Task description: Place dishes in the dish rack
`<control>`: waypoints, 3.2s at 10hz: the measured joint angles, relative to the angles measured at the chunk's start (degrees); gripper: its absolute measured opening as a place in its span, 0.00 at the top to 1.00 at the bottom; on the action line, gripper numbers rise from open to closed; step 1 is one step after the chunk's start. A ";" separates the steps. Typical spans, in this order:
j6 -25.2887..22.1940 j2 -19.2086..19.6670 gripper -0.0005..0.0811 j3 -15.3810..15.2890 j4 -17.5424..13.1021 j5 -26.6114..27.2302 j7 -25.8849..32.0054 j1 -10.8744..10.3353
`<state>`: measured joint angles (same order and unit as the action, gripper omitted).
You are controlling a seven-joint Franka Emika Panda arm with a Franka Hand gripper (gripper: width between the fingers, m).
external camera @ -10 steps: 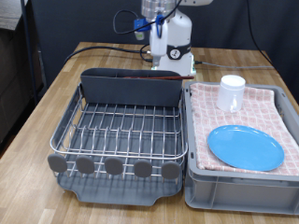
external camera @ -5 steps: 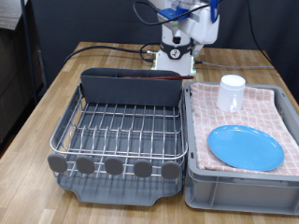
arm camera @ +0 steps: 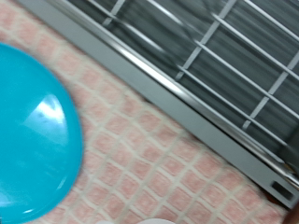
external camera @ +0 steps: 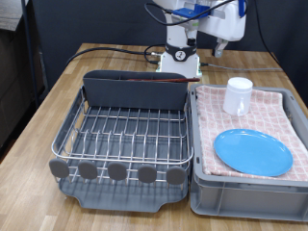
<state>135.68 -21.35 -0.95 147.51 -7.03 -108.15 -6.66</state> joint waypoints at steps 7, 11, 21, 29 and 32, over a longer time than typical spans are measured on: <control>2.18 13.76 0.01 -4.18 -11.92 2.32 1.30 -1.14; 16.76 17.94 0.01 -4.05 -8.13 13.78 12.19 -1.15; 26.78 25.48 0.01 -4.85 -6.13 57.82 60.58 -1.09; 27.46 30.71 0.01 -5.75 -9.11 68.92 72.09 -1.09; 27.79 32.09 0.01 -5.78 -9.60 70.10 73.15 -1.09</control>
<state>163.48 10.74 -6.74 137.90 63.07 -35.00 -7.75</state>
